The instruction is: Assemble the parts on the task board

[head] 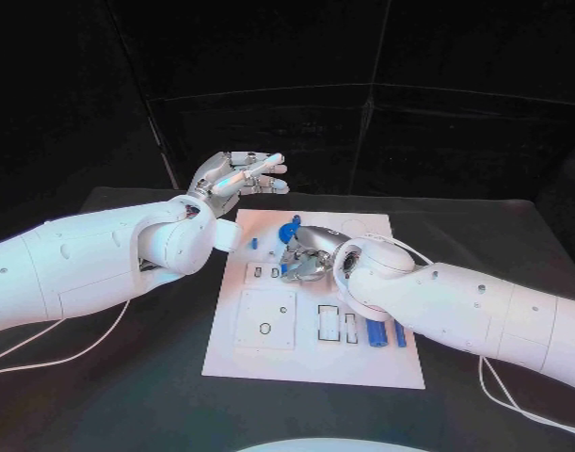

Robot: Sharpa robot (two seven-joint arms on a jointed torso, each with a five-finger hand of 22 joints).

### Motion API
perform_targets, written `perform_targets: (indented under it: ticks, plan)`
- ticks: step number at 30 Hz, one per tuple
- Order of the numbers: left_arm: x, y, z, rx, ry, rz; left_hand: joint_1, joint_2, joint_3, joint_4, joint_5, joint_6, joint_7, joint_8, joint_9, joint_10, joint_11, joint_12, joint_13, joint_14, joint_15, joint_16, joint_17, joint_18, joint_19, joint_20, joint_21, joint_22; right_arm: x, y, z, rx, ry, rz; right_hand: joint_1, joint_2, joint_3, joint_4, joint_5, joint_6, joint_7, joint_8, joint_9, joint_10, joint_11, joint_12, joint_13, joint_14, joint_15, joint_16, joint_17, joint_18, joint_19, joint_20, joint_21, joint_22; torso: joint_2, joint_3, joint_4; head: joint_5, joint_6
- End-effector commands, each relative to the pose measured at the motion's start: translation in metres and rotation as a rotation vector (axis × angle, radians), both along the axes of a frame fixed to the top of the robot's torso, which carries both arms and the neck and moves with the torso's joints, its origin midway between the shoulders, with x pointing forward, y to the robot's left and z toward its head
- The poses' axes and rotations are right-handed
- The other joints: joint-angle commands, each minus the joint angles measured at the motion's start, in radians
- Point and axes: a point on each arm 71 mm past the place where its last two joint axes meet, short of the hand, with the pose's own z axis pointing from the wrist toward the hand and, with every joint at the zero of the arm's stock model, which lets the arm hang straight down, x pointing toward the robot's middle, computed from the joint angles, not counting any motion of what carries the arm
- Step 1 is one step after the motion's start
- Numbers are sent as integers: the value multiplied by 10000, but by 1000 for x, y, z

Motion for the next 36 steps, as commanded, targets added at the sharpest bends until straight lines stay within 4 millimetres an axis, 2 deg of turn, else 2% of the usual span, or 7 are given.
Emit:
perform_targets:
  ticks: [1, 36]
  plan:
    - [0, -2, 2, -53, -104, -165, -20, 59, -6, -69, 33, 33, 55, -16, -10, 54, -1, -21, -12, 38, 25, -6, 11, 128, 59, 13, 56, 11, 0, 0, -1, -278, -40, 59, 2, 62, 51, -29, 32, 62, -22, 27, 10, -66, 26, -63, 327, 751, -20, -64, 1177, 8, -41, -7, -58, -21, 3, 0, 0, 2, -7]
    - [1, 0, 1, -27, -61, -140, -25, 55, -10, -74, 32, 28, 69, -28, -14, 50, 8, -35, -15, 31, 29, -23, 14, 125, 54, 14, 55, 8, -2, 0, -5, -1008, -78, 237, -189, -214, 105, -91, -13, -218, 96, -109, -44, -204, 124, -181, 199, 742, 55, -91, 1132, 21, -84, 51, -113, -110, 6, 1, 4, -6, -86]
